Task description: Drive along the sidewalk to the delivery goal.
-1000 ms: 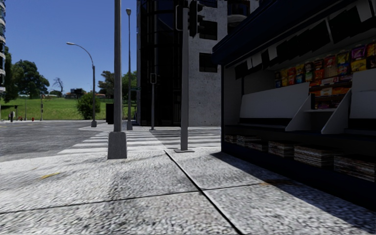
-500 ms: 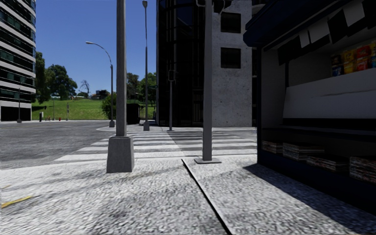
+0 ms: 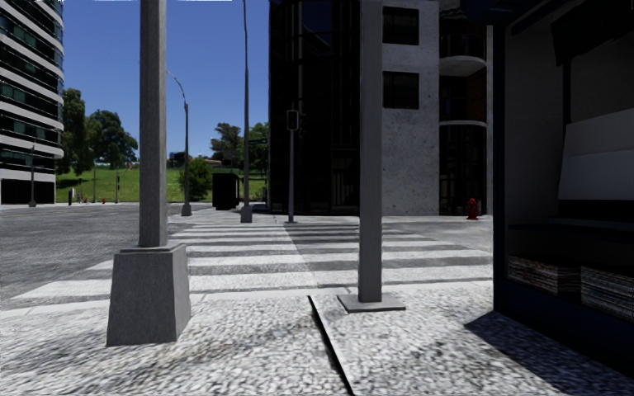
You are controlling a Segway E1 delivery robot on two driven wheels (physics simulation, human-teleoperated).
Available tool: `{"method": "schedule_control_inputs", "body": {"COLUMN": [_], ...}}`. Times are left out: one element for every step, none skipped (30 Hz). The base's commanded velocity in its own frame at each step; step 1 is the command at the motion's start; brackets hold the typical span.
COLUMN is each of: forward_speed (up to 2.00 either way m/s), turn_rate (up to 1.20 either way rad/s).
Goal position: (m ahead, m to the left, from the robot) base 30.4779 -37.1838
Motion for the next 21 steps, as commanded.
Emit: {"method": "schedule_control_inputs", "body": {"forward_speed": [2.00, 2.00, 2.00, 2.00, 2.00, 2.00, 2.00, 2.00, 2.00, 2.00, 2.00, 2.00, 2.00, 2.00, 2.00, 2.00, 2.00, 2.00, 2.00, 2.00, 2.00], "turn_rate": [0.35, 0.39, 0.40, 0.40, 0.40, 0.40, 0.39, 0.38, 0.38, 0.38, 0.38, 0.34, 0.00, 0.00, 0.00, 0.00, 0.00, 0.00, 0.00, 0.00, 0.00]}}
